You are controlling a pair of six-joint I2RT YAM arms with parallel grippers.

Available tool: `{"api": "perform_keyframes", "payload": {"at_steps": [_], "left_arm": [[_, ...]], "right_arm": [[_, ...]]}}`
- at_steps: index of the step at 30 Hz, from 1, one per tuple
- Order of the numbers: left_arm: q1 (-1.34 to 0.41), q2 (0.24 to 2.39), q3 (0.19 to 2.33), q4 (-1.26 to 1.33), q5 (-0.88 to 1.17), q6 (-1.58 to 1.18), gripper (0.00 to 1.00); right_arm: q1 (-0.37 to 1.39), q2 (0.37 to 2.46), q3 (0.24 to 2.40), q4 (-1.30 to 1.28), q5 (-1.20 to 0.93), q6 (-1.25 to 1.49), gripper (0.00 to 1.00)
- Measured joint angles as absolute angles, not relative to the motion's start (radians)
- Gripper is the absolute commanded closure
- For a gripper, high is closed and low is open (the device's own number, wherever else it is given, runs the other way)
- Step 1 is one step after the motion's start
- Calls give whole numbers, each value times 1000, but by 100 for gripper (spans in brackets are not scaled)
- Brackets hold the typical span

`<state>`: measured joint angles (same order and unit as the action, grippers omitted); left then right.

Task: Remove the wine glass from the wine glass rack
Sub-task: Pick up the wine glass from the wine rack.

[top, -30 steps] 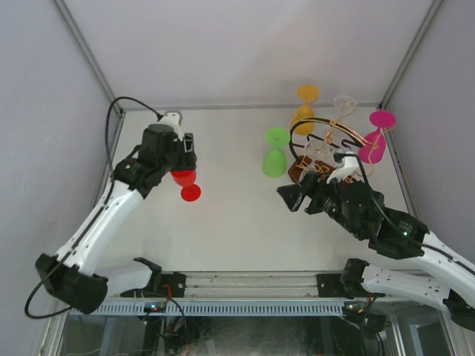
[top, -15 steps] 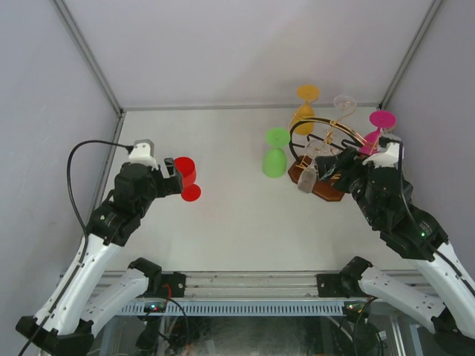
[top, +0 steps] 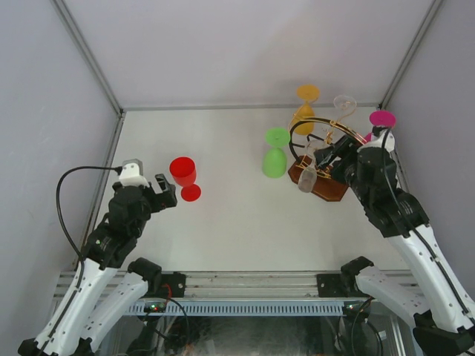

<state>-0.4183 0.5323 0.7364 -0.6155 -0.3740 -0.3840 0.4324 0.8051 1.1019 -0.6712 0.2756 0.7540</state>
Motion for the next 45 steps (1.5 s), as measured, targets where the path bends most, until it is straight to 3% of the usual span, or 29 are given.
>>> {"api": "perform_keyframes", "payload": {"at_steps": [22, 36, 45], "left_arm": [[-418, 471, 718, -617, -443, -434, 0], [-418, 470, 718, -617, -444, -434, 0], [-418, 470, 718, -616, -443, -434, 0]], "right_arm": [[167, 875, 1023, -569, 41, 835, 50], [136, 919, 1002, -525, -38, 834, 59], [122, 943, 1000, -505, -49, 834, 59]]}}
